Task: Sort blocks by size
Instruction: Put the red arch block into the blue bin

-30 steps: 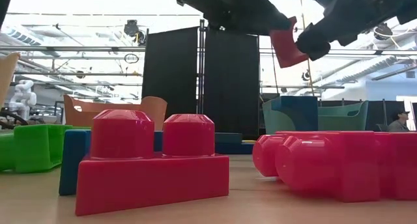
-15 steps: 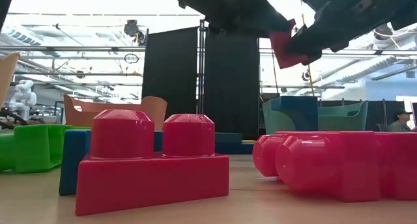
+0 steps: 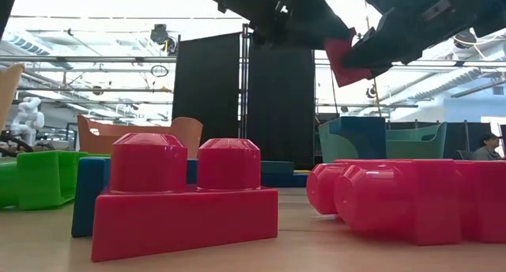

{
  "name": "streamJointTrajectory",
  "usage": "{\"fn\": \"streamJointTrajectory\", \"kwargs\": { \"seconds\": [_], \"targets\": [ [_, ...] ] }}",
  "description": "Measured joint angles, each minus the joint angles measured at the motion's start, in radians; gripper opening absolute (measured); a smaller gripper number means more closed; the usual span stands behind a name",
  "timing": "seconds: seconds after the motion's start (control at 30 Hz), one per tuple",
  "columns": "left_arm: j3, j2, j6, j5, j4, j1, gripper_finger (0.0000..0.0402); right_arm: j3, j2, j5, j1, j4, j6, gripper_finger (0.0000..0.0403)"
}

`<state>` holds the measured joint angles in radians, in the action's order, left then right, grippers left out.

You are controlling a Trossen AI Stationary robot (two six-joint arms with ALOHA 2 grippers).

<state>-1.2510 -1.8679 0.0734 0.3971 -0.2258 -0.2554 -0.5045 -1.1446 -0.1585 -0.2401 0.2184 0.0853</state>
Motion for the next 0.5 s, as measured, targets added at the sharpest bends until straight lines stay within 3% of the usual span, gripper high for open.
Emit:
{"fn": "streamJointTrajectory", "kwargs": {
  "seconds": [0.17, 0.3, 0.5],
  "targets": [
    [0.0, 0.008, 0.003, 0.002, 0.041, 0.0, 0.0207, 0.0, 0.004, -0.039, 0.003, -0.007, -0.019, 0.0017],
    [0.0, 0.046, 0.053, 0.008, 0.137, 0.0, 0.021, 0.0, 0.031, -0.104, 0.015, -0.053, -0.048, 0.0016],
    [0.0, 0.1, 0.098, 0.008, 0.258, -0.021, 0.0211, 0.0, 0.109, -0.113, 0.083, -0.154, -0.075, 0.0016]
  ]
}}
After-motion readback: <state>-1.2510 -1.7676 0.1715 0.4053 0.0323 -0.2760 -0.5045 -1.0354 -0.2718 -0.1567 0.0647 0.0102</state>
